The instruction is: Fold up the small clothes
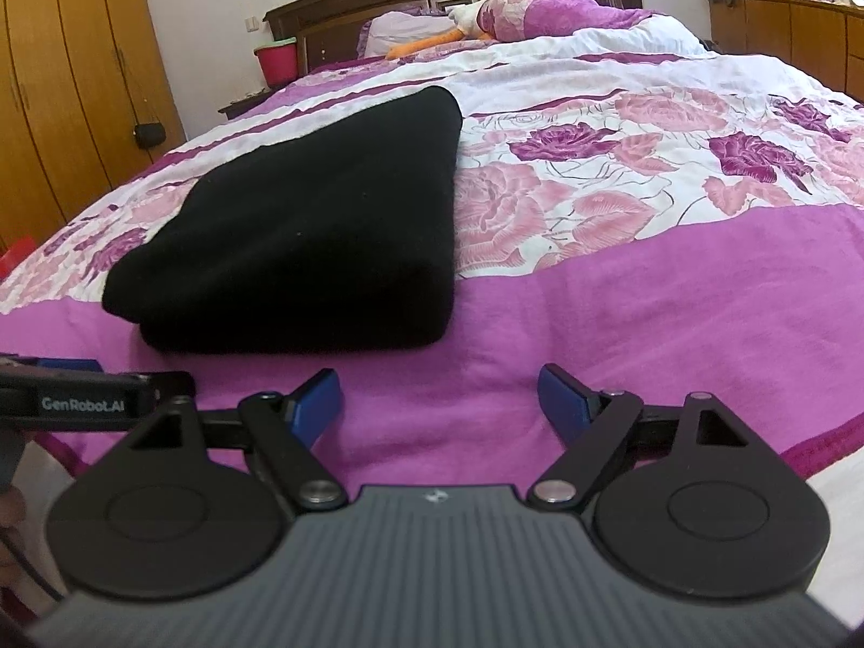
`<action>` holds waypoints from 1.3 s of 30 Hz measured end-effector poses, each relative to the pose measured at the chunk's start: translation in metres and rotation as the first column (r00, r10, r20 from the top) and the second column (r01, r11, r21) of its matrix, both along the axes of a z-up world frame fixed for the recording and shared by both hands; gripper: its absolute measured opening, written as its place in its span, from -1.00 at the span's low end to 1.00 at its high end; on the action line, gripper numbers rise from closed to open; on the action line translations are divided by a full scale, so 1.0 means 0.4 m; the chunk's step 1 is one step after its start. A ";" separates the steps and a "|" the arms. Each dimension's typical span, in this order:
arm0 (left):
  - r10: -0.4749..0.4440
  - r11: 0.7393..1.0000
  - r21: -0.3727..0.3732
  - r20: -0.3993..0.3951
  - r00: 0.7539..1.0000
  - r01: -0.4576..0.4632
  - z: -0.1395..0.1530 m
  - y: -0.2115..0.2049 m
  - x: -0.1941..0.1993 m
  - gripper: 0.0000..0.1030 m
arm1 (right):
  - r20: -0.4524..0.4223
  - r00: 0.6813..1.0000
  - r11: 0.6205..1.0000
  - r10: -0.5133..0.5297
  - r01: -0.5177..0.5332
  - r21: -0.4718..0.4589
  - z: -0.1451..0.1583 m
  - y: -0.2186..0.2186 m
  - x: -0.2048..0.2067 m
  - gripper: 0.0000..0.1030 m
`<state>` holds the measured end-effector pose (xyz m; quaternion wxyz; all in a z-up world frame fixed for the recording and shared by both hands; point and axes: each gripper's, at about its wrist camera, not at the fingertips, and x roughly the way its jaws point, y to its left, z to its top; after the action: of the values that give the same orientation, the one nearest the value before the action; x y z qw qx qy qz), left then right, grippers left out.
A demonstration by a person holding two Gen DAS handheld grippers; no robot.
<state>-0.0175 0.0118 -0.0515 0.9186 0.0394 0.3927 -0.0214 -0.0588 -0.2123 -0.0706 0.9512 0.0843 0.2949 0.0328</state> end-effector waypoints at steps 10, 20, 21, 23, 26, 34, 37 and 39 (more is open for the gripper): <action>0.003 1.000 -0.003 -0.001 1.000 -0.003 -0.002 0.000 0.000 0.81 | 0.002 1.000 1.000 -0.001 0.001 -0.014 -0.001 0.006 0.001 0.63; 0.002 1.000 0.009 0.005 1.000 -0.002 -0.004 -0.005 -0.003 0.81 | 0.005 1.000 1.000 -0.001 0.001 0.000 -0.003 0.006 -0.001 0.63; 0.002 1.000 0.011 0.006 1.000 -0.002 -0.005 -0.006 -0.003 0.81 | 0.006 1.000 1.000 -0.001 0.001 0.002 -0.003 0.006 -0.001 0.64; 0.001 1.000 0.014 0.007 1.000 -0.001 -0.005 -0.006 -0.004 0.81 | 0.006 1.000 1.000 -0.001 0.001 0.001 -0.003 0.006 -0.001 0.64; 0.002 1.000 0.013 0.007 1.000 -0.002 -0.005 -0.007 -0.004 0.82 | 0.006 1.000 1.000 -0.001 0.001 0.001 -0.003 0.006 -0.001 0.64; 0.004 1.000 0.017 0.004 1.000 -0.004 -0.006 -0.006 0.000 0.82 | 0.002 1.000 1.000 0.000 0.000 -0.013 -0.007 0.009 0.002 0.64; 0.004 1.000 0.018 0.003 1.000 -0.004 -0.006 -0.007 0.000 0.82 | 0.002 1.000 1.000 0.000 0.000 -0.011 -0.007 0.008 0.002 0.64; 0.004 1.000 0.017 0.001 1.000 -0.004 -0.006 -0.006 0.001 0.82 | 0.001 1.000 1.000 0.000 0.000 -0.010 -0.008 0.009 0.002 0.64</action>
<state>-0.0170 0.0093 -0.0539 0.9185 0.0466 0.3923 -0.0161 -0.0580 -0.2088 -0.0737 0.9519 0.0796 0.2943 0.0312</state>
